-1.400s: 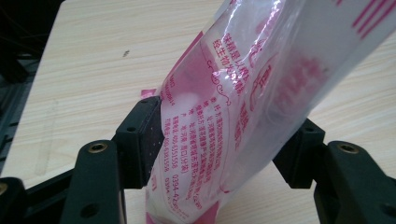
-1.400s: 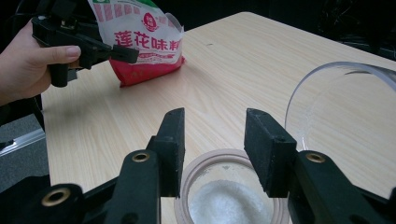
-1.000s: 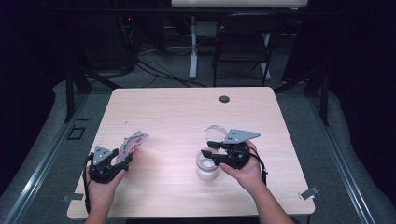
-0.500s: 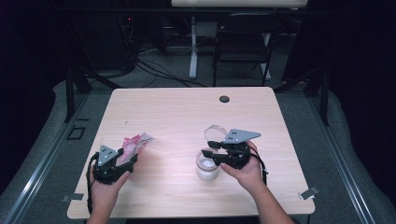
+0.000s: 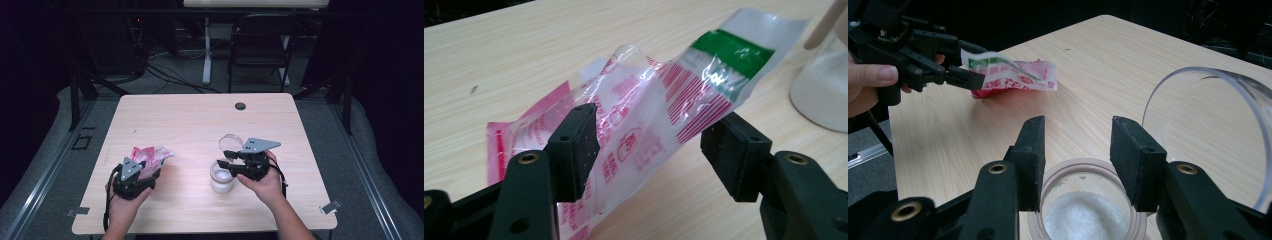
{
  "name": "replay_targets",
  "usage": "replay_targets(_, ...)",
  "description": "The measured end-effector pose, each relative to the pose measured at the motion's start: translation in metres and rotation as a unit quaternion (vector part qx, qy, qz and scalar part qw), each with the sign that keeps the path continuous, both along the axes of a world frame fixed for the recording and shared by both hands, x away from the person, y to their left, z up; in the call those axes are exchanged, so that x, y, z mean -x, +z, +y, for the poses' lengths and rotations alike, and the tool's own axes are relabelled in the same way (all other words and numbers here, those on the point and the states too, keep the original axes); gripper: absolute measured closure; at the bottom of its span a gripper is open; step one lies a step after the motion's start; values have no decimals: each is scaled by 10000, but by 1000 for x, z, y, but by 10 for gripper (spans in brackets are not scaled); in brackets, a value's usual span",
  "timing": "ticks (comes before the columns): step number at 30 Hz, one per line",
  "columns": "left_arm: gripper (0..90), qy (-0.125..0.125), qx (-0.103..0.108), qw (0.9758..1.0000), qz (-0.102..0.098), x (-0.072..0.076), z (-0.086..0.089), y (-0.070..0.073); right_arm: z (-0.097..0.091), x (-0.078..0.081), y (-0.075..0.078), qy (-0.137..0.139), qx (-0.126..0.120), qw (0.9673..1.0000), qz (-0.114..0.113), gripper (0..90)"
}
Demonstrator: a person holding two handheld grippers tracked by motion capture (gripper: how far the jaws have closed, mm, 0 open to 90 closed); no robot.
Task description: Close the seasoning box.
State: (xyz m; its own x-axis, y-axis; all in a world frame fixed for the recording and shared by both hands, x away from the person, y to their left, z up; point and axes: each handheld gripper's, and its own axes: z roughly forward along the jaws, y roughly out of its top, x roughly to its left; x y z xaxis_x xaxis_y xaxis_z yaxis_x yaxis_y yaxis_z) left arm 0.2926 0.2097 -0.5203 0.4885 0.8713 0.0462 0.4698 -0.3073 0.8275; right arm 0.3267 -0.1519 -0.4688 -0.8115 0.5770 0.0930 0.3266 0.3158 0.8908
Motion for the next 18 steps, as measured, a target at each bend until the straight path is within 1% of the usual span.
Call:
replay_targets(2, 400, -97, -33, 9999, 14, 0, -6, -2, -1, 0, 0, -2, 12, 10000, -14, 584)
replay_targets(6, 402, -238, -91, 9997, -42, 1, -17, -3, -1, 0, 0, -3, 24, 10000, -11, 588)
replay_targets(11, 403, -394, -62, 9992, -15, 1, -26, -2, -2, 1, 1, 7, -4, 10000, -14, 587)
replay_targets(17, 405, -515, -37, 9987, -2, 1, -37, -1, -3, 1, 3, 15, 42, 10000, 1, 595)
replay_targets(18, 406, -506, -13, 9987, -10, 1, -38, -1, -3, 1, 3, 16, 44, 10000, -1, 599)
